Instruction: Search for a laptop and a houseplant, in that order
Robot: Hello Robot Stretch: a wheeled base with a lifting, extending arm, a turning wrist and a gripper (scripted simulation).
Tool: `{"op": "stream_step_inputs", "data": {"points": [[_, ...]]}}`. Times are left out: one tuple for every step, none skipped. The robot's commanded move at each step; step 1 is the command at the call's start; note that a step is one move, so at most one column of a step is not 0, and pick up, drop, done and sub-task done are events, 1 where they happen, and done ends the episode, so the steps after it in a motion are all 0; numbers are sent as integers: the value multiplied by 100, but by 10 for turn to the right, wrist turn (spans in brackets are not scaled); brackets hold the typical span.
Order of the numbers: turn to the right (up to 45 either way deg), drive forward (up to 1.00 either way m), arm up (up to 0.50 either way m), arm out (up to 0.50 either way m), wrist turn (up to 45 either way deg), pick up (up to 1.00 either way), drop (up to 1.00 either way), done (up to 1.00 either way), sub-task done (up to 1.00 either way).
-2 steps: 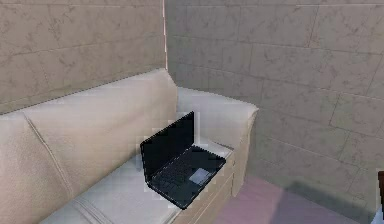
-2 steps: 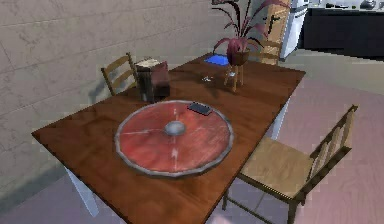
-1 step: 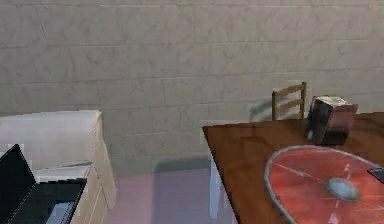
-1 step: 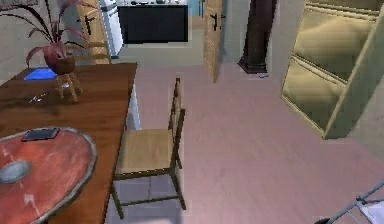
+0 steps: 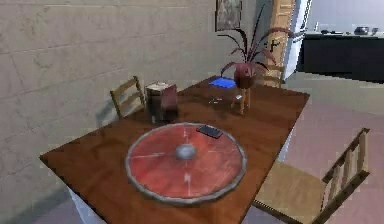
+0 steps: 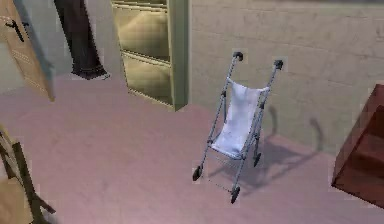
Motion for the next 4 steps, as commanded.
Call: {"op": "stream_step_inputs", "data": {"points": [[360,0,0,0,0,0,0,0,0],[0,15,0,0,0,0,0,0,0],[180,0,0,0,0,0,0,0,0],[0,45,0,0,0,0,0,0,0]]}}
